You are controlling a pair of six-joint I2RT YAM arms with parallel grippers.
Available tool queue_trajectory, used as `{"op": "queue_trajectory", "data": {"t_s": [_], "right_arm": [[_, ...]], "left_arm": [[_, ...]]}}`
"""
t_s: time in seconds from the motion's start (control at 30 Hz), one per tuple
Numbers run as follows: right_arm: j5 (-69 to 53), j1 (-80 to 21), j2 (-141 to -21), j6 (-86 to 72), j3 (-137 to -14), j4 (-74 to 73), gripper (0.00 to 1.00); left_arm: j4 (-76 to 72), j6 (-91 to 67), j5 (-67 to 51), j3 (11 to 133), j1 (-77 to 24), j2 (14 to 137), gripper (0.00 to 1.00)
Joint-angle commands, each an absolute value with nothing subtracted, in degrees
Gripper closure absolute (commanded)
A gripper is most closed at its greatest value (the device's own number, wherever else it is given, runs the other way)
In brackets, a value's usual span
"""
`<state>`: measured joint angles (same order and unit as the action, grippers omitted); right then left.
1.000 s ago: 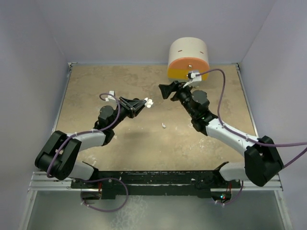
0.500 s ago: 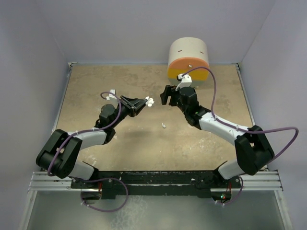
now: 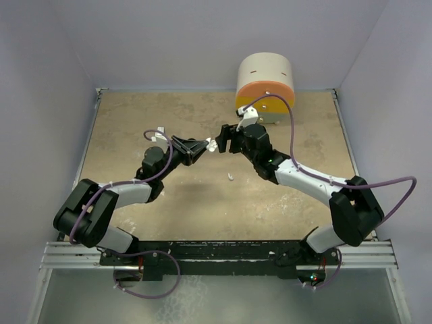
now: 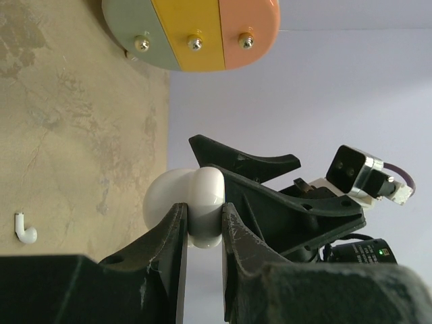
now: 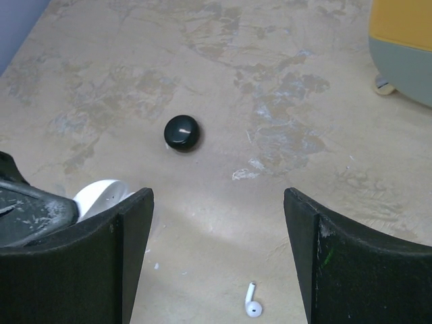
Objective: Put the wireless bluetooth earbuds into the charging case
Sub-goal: Adjust the earbud with the charging case.
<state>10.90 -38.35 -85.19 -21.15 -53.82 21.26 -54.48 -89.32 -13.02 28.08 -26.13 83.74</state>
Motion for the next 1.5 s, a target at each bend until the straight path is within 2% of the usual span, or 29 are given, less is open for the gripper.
{"op": "queue_trajectory", "data": {"t_s": [0.0,0.5,0.8,1.47], "right_arm": [[12.5,-39.9,-86.1,-20.0,-57.6,19.0,0.21],[16.9,-41.0,-82.6,-21.7,-56.7,17.2,0.21],[19.1,-41.0,-84.7,-21.6,-61.6,5.4,0.21],[13.7,-40.9,-84.9,-17.0,-62.2,1.4,0.21]], "left_arm": [[-57.1,-87.7,-12.6,31.0,-26.5,84.1,1.00],[-56.0,-86.3,-12.5,31.0,-26.5,84.3,1.00],[-53.9,-82.2,-13.8,29.3,-26.5,84.0,1.00],[-54.8,-77.6,-19.3,29.7,-26.6,83.0,1.00]]}}
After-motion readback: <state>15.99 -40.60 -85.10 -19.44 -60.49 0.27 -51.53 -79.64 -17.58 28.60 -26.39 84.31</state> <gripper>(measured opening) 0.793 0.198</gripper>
